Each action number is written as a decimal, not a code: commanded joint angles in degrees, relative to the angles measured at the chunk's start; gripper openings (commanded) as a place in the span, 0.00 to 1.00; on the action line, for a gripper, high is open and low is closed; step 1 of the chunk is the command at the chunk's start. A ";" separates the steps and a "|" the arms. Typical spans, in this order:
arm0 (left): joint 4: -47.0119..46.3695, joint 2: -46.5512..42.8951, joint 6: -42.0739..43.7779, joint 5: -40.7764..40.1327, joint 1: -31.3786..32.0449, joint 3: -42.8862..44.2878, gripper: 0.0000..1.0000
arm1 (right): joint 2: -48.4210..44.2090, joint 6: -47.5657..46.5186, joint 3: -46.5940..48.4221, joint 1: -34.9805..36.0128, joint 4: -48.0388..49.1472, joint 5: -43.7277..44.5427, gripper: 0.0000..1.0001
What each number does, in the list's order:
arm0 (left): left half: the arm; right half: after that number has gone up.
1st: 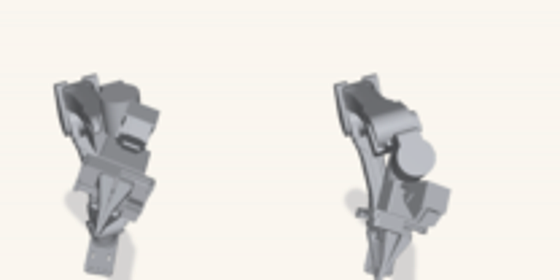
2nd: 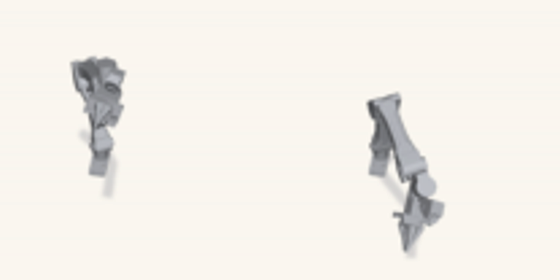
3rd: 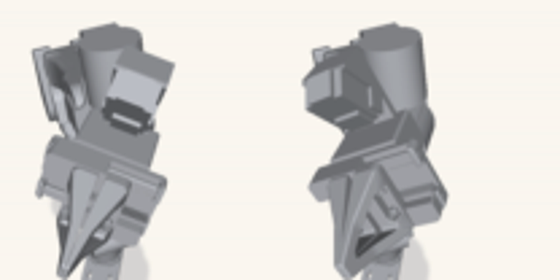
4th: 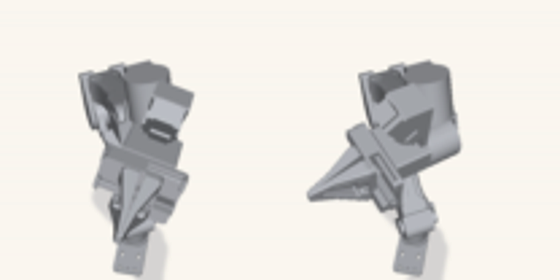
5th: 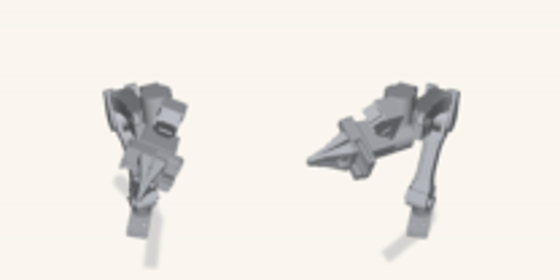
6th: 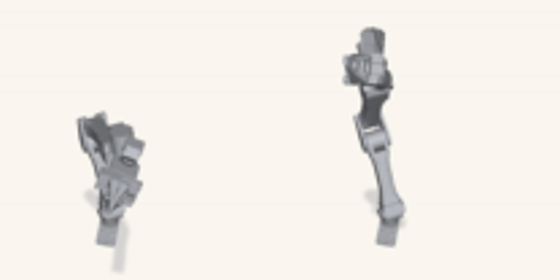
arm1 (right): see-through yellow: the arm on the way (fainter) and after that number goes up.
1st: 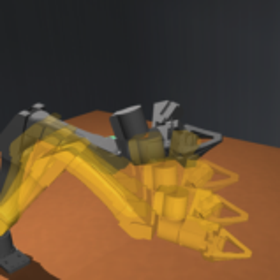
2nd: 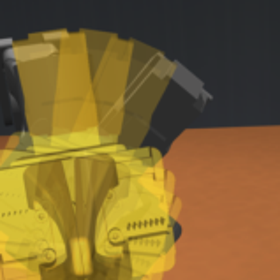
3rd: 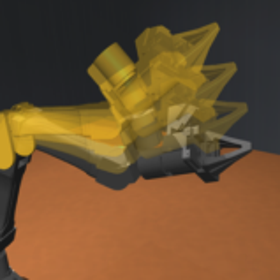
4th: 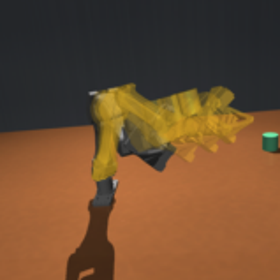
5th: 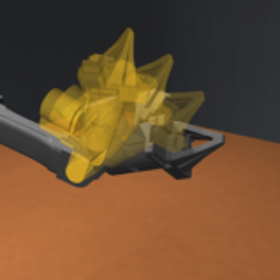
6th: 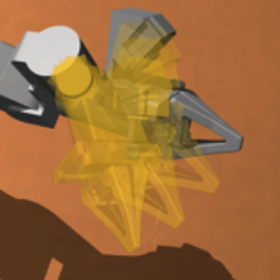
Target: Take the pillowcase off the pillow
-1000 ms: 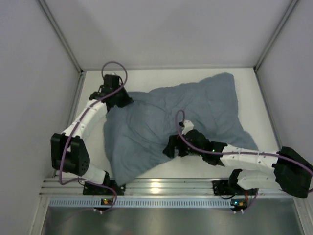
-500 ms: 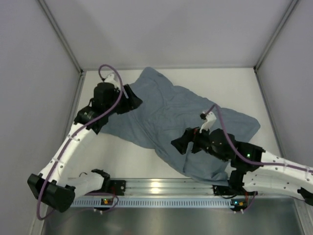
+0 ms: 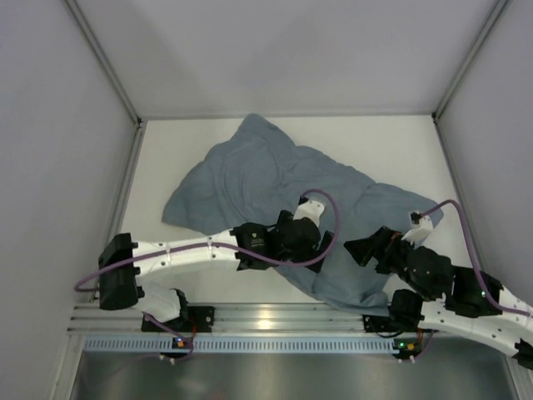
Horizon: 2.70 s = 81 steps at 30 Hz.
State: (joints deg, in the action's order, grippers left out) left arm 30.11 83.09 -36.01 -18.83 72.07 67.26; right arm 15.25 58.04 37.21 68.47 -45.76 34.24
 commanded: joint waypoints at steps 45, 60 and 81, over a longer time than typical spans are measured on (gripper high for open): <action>2.33 -9.25 2.17 -9.74 -11.34 -3.11 0.87 | 49.27 -17.34 12.10 -32.26 18.25 -14.38 0.93; -1.02 11.54 15.96 -13.68 -7.12 15.87 0.99 | 46.98 -19.02 7.79 -39.11 20.18 -20.53 0.94; -0.66 1.29 12.36 -17.04 -23.99 2.35 0.00 | 38.38 -19.99 3.40 -40.43 20.62 -29.21 0.93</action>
State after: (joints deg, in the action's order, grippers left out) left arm 29.85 87.31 -23.99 -37.08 49.32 71.50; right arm 58.06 38.59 41.43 28.69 -26.06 8.69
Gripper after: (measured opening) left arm 0.011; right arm 0.934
